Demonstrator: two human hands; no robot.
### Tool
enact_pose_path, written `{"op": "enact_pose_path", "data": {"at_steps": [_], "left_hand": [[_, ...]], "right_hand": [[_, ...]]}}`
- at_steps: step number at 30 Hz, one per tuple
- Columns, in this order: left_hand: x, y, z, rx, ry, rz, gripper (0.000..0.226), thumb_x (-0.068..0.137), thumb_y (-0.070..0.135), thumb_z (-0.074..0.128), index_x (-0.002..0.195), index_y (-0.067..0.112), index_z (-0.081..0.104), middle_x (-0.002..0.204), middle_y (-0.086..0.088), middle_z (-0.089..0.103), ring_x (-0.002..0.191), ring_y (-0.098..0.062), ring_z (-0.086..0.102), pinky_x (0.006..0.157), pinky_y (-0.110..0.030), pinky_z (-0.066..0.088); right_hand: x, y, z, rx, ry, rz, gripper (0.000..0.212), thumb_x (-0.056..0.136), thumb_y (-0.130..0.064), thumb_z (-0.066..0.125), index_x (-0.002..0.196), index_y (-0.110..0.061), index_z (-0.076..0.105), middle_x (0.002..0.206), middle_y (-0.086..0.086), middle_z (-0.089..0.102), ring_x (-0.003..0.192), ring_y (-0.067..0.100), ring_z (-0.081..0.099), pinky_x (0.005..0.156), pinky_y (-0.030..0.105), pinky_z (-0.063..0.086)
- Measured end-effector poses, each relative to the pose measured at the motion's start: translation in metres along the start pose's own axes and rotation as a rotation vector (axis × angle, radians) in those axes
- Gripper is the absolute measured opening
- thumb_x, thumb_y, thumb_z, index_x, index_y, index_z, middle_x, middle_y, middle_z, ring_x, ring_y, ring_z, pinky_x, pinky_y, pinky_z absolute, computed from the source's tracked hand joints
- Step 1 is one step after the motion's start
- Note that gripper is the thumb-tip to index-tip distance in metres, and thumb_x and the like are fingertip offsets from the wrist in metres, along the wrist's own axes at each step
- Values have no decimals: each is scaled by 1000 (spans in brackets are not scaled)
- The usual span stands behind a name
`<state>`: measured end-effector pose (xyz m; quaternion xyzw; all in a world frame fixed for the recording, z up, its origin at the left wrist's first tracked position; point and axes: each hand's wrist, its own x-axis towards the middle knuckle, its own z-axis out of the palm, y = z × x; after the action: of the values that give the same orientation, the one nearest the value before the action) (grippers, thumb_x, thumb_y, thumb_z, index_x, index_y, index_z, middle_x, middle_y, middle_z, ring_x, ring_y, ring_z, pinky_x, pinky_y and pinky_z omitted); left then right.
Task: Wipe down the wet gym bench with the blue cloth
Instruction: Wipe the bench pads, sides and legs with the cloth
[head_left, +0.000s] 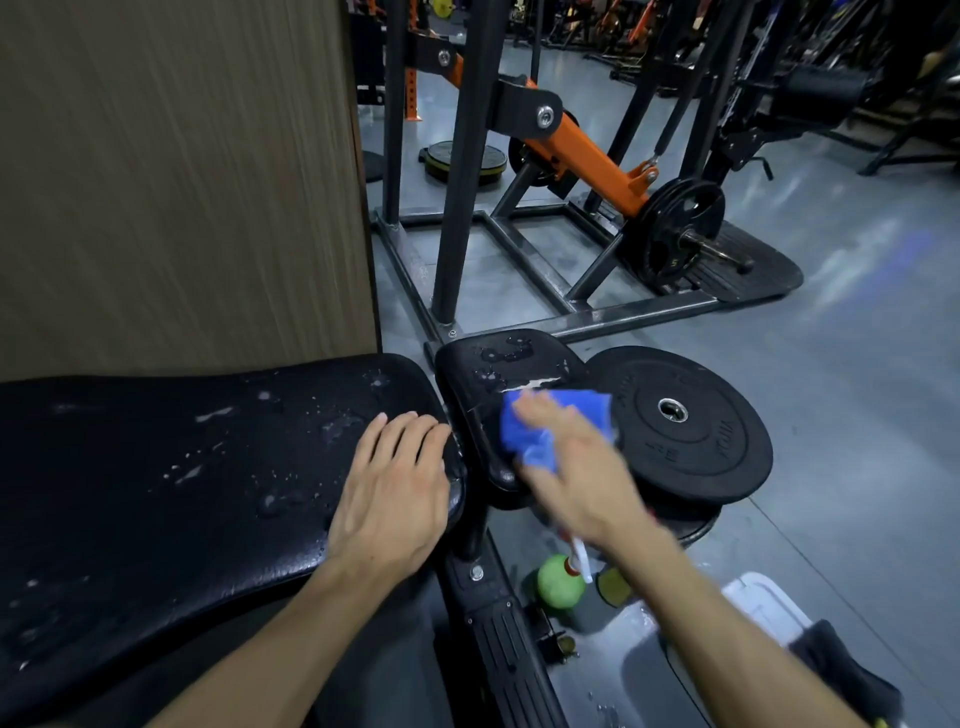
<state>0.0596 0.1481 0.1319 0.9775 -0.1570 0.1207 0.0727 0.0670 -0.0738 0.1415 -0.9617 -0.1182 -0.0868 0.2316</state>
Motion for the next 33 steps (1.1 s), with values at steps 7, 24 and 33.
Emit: {"op": "enact_pose_path", "data": {"at_steps": [7, 24, 33], "left_hand": [[1, 2, -1, -10, 11, 15, 43, 96, 26, 39, 136, 17, 54, 136, 0, 57, 133, -21, 47, 120, -44, 25], [1, -1, 1, -53, 20, 31, 41, 97, 26, 39, 134, 17, 55, 133, 1, 58, 130, -20, 48, 119, -43, 26], [3, -1, 2, -87, 0, 30, 41, 98, 26, 40, 135, 17, 54, 133, 2, 57, 132, -20, 47, 119, -43, 25]], "right_hand": [[-10, -17, 14, -224, -52, -21, 80, 92, -58, 31, 158, -13, 22, 166, -1, 12, 154, 14, 7, 125, 34, 0], [-10, -12, 24, -353, 34, 135, 82, 91, -62, 30, 159, -16, 21, 167, 2, 11, 155, 16, 1, 124, 48, 1], [6, -17, 25, -308, 20, 178, 85, 86, -51, 23, 159, -10, 11, 167, 9, 1, 155, 22, -4, 125, 44, 1]]}}
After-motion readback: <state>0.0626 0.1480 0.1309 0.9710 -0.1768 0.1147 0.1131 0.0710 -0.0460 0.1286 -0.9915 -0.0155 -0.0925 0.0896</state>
